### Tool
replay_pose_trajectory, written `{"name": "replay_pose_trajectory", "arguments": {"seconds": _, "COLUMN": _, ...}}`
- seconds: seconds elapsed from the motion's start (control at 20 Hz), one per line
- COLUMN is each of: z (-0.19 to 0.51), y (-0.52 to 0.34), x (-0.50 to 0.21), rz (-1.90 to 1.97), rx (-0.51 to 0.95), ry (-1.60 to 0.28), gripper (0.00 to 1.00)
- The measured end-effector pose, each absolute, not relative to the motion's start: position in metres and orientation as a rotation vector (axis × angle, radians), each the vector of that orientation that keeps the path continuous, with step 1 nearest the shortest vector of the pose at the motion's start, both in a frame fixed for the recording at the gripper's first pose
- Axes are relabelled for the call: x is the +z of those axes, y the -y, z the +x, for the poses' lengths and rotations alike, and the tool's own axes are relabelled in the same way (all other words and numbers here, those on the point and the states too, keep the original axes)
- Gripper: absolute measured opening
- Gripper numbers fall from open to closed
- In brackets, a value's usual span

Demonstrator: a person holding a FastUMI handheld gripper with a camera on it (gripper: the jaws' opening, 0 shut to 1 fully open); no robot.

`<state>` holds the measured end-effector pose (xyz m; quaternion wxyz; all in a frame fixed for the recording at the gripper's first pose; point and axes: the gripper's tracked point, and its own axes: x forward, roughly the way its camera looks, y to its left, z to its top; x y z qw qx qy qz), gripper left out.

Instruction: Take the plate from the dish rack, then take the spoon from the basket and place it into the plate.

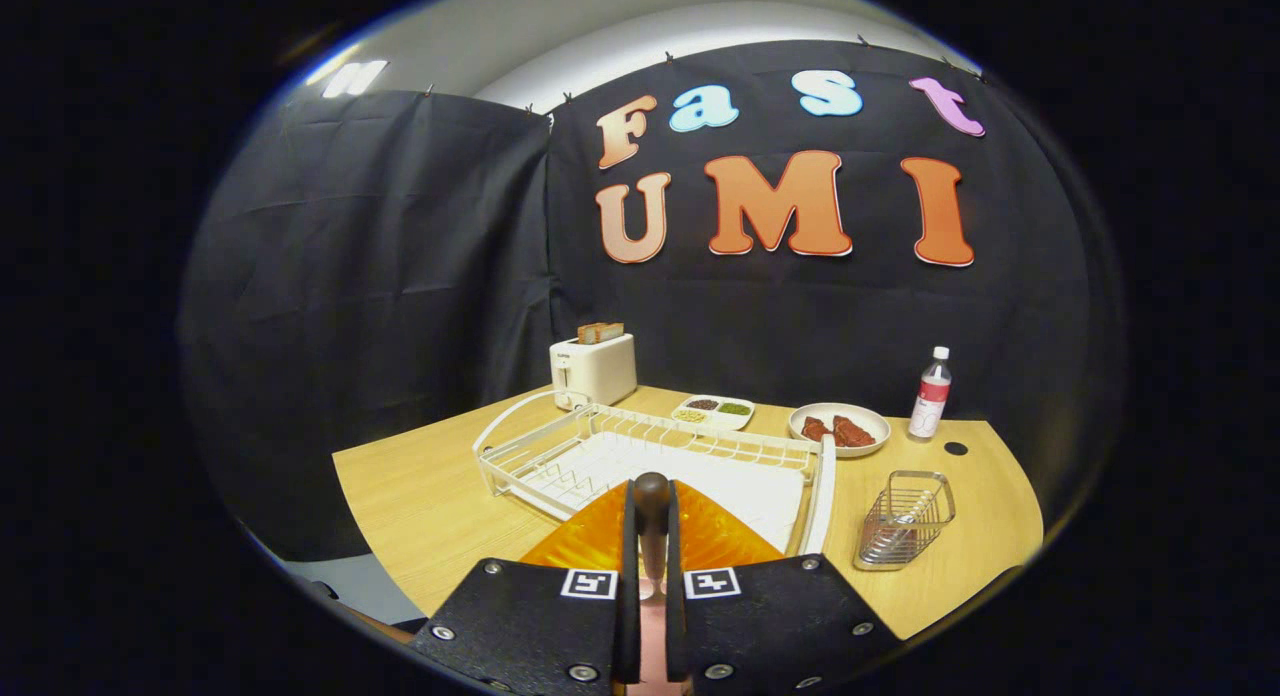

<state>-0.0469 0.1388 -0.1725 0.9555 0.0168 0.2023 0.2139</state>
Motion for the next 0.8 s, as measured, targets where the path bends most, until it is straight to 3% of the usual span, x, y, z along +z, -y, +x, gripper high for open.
{"name": "replay_pose_trajectory", "arguments": {"seconds": 0.3, "z": -0.071, "y": -0.17, "x": -0.189, "rz": 0.082, "rx": 0.552, "ry": -0.452, "gripper": 0.1}}
{"name": "replay_pose_trajectory", "arguments": {"seconds": 0.8, "z": -0.077, "y": -0.132, "x": -0.203, "rz": 0.16, "rx": 0.521, "ry": -0.526, "gripper": 0.12}}
